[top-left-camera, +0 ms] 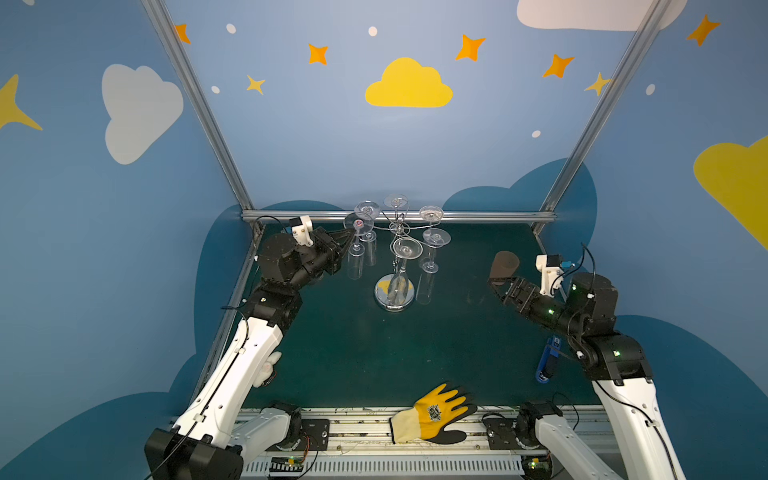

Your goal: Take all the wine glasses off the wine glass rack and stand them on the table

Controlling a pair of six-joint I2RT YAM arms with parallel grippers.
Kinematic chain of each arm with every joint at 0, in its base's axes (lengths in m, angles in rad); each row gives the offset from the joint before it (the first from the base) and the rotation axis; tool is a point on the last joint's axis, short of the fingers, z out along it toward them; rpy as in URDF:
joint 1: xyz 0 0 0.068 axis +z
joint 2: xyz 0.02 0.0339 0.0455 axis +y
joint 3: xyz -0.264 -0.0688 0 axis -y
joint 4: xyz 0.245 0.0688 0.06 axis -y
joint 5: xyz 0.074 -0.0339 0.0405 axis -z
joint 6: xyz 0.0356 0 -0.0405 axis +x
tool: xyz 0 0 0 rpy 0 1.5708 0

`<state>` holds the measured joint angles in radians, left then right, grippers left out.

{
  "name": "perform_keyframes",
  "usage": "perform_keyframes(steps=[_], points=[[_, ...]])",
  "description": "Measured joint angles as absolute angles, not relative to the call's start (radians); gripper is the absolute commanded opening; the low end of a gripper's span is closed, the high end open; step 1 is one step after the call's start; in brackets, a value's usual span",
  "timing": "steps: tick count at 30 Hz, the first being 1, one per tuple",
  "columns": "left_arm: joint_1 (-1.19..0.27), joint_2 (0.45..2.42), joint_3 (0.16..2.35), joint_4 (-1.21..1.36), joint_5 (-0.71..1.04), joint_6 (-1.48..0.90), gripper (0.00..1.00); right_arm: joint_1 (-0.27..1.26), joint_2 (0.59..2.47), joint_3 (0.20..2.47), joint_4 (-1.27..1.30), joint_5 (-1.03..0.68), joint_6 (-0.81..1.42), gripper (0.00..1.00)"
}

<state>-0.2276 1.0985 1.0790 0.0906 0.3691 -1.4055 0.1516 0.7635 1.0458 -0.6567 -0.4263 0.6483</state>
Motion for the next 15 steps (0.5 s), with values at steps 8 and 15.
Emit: perform_keyframes(steps=[8, 15], points=[[-0.203, 1.175, 1.108, 0.089, 0.405, -1.394, 0.03, 0.152, 0.764, 1.046, -0.657, -0.426, 0.649, 0.99], [-0.206, 1.245, 1.179, 0.091, 0.454, -1.390, 0.03, 0.152, 0.764, 1.046, -0.656, -0.422, 0.650, 0.99]])
